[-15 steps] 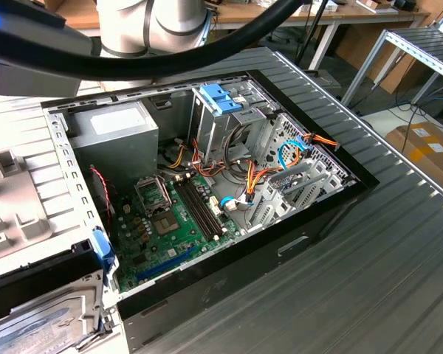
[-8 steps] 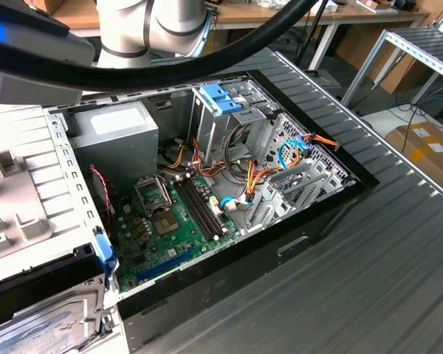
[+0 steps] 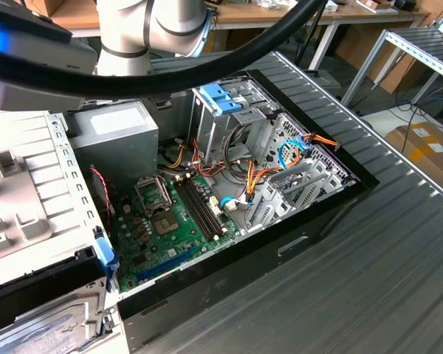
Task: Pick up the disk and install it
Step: 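Pick up the disk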
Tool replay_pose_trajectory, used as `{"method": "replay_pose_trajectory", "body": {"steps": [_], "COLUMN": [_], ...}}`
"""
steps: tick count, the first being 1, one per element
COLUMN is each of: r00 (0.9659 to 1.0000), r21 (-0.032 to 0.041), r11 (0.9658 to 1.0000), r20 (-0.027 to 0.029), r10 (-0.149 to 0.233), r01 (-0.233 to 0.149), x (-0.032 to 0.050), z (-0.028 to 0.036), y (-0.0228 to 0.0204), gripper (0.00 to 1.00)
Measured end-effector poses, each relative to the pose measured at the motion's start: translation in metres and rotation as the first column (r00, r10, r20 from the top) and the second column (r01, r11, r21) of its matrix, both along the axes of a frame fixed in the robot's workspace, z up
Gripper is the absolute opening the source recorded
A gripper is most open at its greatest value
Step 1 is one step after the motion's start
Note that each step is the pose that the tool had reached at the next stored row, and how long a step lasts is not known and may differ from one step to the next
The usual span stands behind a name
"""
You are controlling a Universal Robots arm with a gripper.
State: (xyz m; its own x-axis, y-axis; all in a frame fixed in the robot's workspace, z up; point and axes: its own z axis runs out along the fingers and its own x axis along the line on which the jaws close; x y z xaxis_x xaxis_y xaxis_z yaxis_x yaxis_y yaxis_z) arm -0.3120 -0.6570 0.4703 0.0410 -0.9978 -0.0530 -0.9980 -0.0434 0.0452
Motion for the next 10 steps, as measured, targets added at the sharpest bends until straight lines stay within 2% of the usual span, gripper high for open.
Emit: {"method": "replay_pose_trajectory", "body": {"steps": [10], "r00": [1.0], "r21": [0.0002], "r11": [1.0], "r20": [-0.0001], "r10": [0.0], "r01": [0.0], "x": [0.0001], "z": [-0.001], "y": [-0.0027], "gripper": [0.37]}}
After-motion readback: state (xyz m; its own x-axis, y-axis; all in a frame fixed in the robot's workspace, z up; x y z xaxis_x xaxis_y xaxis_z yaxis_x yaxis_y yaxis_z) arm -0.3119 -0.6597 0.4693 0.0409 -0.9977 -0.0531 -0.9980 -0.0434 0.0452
